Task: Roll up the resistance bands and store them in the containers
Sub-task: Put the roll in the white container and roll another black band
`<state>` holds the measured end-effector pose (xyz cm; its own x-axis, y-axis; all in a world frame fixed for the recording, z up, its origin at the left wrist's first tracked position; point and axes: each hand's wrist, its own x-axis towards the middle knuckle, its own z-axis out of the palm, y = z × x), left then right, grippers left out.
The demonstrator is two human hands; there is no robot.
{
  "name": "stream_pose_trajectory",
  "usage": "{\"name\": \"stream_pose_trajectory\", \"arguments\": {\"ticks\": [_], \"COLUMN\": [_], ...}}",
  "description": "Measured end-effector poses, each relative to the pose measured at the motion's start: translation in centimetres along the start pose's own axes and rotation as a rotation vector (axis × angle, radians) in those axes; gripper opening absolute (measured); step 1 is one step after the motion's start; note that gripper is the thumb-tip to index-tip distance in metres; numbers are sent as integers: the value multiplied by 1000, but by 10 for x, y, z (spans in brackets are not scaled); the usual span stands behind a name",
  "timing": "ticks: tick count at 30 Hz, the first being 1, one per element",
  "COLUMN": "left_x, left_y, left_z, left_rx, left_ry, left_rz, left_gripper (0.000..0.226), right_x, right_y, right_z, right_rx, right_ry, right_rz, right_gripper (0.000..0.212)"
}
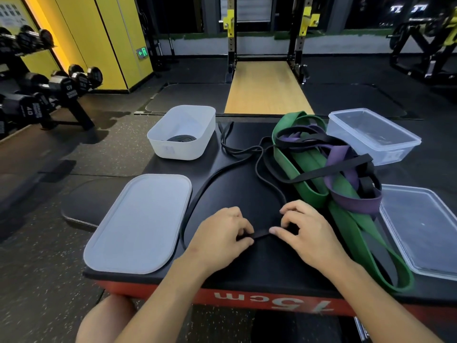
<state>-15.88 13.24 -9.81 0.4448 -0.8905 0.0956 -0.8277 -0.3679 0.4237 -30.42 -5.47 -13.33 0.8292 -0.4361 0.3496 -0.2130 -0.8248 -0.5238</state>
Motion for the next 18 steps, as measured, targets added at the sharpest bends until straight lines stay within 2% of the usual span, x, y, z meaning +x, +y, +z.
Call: {"name": "stream_pose_trajectory", "arguments": {"ticks": [1,3,6,10,13,18], "left_x": [1,5,11,18,14,-11], "left_y": [-2,-5,-2,14,22,5], "left_z": [-3,-4,0,9,10,-2], "left_rx": [-39,-130,-182,-2,211,195], "left_ry": [-9,-1,26,113,159,190], "left_rz": [-27,-90,-129,-98,-159,-353], "left_gripper": [8,18,19,5,16,19], "right_x": [0,-2,-3,-1,-3,-18], "right_y": [1,0,-2,-7,-1,11], "right_z": [0,0,-1,4,0,-13], "right_rx": [16,10,-57,-67,-32,16], "right_ry": [-9,-54,-93,-69,-4,97], "right_rz": [-11,-64,-154,-191,-112,102], "right_gripper": [28,23,33,20,6,19]}}
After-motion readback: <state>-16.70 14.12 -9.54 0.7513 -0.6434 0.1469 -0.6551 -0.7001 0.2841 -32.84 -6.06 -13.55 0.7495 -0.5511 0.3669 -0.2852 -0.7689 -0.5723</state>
